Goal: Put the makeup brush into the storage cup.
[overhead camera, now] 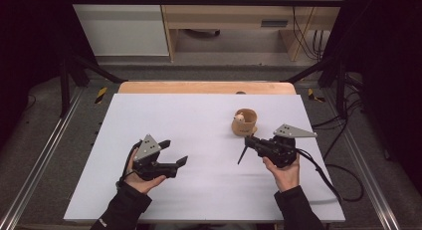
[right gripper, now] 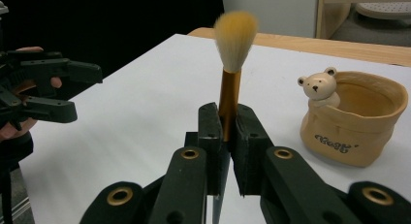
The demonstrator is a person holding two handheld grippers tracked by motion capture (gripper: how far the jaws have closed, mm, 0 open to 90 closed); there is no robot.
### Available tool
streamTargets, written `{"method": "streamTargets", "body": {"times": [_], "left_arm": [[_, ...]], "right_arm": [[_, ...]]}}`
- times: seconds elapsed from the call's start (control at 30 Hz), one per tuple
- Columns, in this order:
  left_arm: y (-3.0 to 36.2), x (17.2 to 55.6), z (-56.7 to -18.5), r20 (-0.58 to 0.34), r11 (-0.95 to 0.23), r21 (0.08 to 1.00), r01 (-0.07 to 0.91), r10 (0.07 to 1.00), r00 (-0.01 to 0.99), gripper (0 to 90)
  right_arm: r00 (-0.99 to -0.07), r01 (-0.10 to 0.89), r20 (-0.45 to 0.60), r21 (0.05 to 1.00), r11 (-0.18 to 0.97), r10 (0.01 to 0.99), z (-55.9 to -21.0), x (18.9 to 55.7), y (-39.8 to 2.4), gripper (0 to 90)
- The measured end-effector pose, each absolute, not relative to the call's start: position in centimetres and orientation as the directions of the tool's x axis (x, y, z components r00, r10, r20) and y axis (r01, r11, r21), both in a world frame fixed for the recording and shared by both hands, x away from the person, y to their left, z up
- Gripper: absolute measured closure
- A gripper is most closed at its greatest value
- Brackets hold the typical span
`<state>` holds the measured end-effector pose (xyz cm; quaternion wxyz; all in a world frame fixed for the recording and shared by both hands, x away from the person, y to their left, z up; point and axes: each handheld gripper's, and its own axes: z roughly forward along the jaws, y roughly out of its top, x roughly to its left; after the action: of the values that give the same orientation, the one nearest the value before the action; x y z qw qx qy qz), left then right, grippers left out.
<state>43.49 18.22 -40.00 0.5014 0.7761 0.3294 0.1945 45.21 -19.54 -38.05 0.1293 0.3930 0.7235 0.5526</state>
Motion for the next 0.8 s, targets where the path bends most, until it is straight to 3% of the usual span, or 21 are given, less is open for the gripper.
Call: {"method": "streamTargets", "body": {"times": [0.8], "left_arm": [[20.9,43.8,-40.8,-0.023,-0.273,0.901,0.338,0.747,0.665,14.9]], "right_arm": [[-0.634,0.409,0.231,0.910,0.067,0.738,-37.3,45.5,-20.5,83.5]]}}
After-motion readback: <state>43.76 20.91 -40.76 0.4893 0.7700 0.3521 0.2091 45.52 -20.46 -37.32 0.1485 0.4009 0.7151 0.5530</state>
